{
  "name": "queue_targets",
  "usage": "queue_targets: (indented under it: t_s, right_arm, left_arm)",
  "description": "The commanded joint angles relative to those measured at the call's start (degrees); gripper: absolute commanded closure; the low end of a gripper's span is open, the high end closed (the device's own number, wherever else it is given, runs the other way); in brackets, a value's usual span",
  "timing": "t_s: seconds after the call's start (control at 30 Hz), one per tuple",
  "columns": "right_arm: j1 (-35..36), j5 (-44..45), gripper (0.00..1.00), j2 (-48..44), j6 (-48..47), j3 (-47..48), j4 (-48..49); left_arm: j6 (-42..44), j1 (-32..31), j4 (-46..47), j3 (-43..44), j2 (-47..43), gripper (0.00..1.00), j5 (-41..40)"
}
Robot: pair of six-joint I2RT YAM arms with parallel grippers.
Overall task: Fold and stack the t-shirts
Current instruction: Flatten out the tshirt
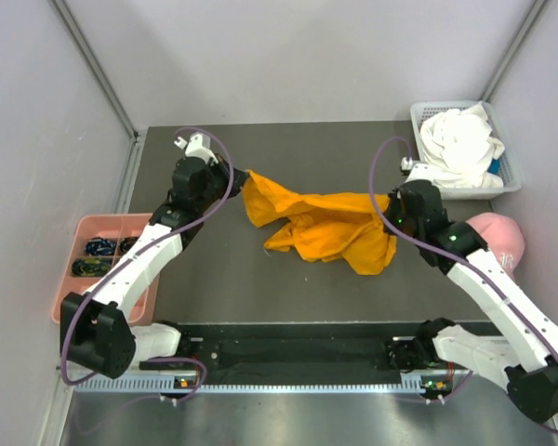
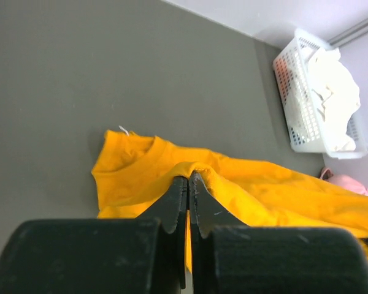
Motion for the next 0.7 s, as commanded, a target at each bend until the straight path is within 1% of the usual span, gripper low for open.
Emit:
queue_targets:
  t_s: [0.0, 0.03, 0.07, 0.13, 0.17, 0.23, 0.27, 0.33, 0.5, 0.6, 0.67]
  right_arm:
    - [-0.57, 4.16, 0.98, -1.02, -2.06, 7.18, -2.81]
    - [-0.48, 4.07, 0.91, -0.4, -2.68, 7.72, -3.51]
    - [-0.48, 4.16, 0.74, 1.17, -2.68, 8.07, -4.04]
    - [-0.48, 4.42, 0.56, 2.15, -2.07, 7.81, -4.75]
    - [-0.4, 4.42, 0.38, 2.24, -1.72, 7.2, -4.48]
    - [-0.48, 4.33, 0.26, 1.98, -0.23, 5.09, -3.69]
    - [-0.48, 4.33, 0.18, 1.72, 0.21, 3.78, -3.43]
    - [-0.48, 4.6, 0.12, 0.49, 1.79, 2.54, -2.99]
    - [-0.48, 5.21, 0.1, -2.32, 5.39, -1.24, -3.86]
    - [-0.48, 5.74, 0.01, -3.82, 8.99, -3.43, -5.36]
    - [-0.48, 5.92, 0.01, -6.1, 11.19, -6.32, -4.93]
  left_arm:
    - [2.43, 1.18, 0.41, 6.98, 0.61, 1.0, -2.53]
    - [2.52, 1.53, 0.06, 7.61, 0.7, 1.0, -3.14]
    - [2.69, 1.71, -0.2, 8.14, 0.61, 1.0, -3.41]
    - [3.04, 2.06, -0.82, 9.55, 0.61, 1.0, -4.37]
    - [3.39, 2.24, -2.3, 9.81, 0.26, 1.0, -5.42]
    - [3.92, 2.67, -3.27, 10.08, -0.44, 1.0, -6.92]
    - [4.27, 2.76, -3.63, 10.08, -0.71, 1.0, -7.8]
    - [4.62, 3.29, -4.16, 9.73, -1.23, 1.0, -8.59]
    - [5.24, 4.34, -5.74, 9.28, -2.2, 1.0, -10.87]
    - [5.42, 4.78, -6.35, 9.11, -2.55, 1.0, -12.02]
    - [5.5, 5.05, -6.62, 9.02, -2.73, 1.0, -12.46]
